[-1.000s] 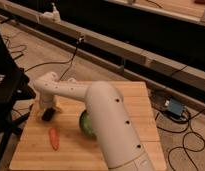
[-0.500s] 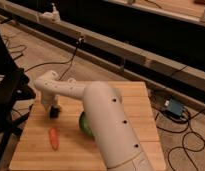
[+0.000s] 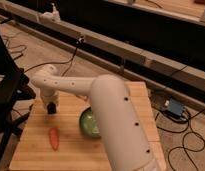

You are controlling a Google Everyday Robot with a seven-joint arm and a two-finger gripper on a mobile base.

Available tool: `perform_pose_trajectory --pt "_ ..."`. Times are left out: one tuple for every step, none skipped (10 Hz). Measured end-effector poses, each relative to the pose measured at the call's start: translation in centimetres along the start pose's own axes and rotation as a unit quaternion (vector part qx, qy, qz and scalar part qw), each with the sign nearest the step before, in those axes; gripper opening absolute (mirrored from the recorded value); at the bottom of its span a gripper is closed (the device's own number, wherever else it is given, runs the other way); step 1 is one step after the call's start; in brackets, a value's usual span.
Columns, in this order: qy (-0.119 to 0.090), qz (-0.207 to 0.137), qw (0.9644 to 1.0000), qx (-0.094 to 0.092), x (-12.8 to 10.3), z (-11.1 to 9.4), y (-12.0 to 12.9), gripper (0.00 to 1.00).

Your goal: Place the eraser on the white sponge

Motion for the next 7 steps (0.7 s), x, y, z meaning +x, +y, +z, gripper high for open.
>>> perform_pose_trajectory --pt "-0.008 -0.021 0.9997 0.005 0.9 -2.1 -0.8 0.00" --pt "-0.011 -0.040 0.9991 0.007 2.1 -3.7 -1.6 0.00" --pt "-0.013 -0.050 0.9987 0.005 2.7 -4.5 -1.9 0.00" --pt "-0.016 -0.068 0.9975 -0.007 4.6 -6.5 -3.1 0.00" --pt "-0.015 -0.072 0.9972 -0.017 6.0 -7.5 -4.4 0.00" --pt "-0.009 -0.072 0.9971 -0.022 7.9 -8.5 -6.4 0.00" --pt "0.000 -0.069 0.9973 -0.027 10.0 -9.2 -9.1 0.00"
